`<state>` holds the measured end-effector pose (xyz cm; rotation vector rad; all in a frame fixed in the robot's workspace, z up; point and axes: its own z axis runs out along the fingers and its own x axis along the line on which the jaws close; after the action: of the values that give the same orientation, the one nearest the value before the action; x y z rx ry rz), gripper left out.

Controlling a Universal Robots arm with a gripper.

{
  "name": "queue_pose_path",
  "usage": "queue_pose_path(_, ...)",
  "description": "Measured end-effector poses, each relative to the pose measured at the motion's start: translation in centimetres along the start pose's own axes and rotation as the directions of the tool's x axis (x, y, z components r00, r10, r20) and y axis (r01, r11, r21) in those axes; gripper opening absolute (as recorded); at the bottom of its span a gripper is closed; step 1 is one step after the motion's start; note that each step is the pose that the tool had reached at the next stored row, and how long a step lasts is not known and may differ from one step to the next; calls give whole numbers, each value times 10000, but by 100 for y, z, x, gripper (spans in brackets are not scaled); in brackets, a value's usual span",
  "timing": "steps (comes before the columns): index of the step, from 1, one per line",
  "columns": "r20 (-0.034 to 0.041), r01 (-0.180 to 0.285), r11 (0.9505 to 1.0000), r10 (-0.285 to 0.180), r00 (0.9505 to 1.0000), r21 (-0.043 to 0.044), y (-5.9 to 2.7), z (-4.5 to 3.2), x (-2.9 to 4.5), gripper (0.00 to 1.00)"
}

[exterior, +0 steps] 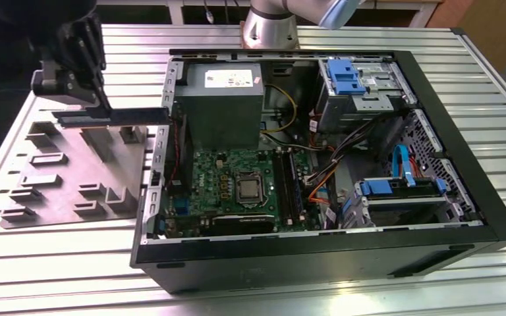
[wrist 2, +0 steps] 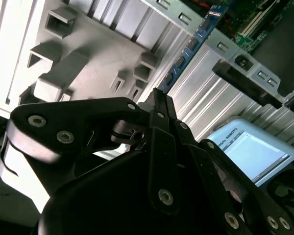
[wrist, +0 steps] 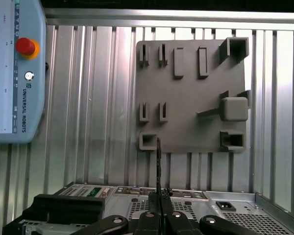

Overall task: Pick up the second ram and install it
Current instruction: 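Pick up the second ram and move it above second insertion slot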

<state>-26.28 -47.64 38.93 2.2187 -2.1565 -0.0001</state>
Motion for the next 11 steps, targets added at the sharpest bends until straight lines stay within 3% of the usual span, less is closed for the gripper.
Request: queue_pose_path(11,-1,1,10000,-1,10000,-4,-319,-11,10,12)
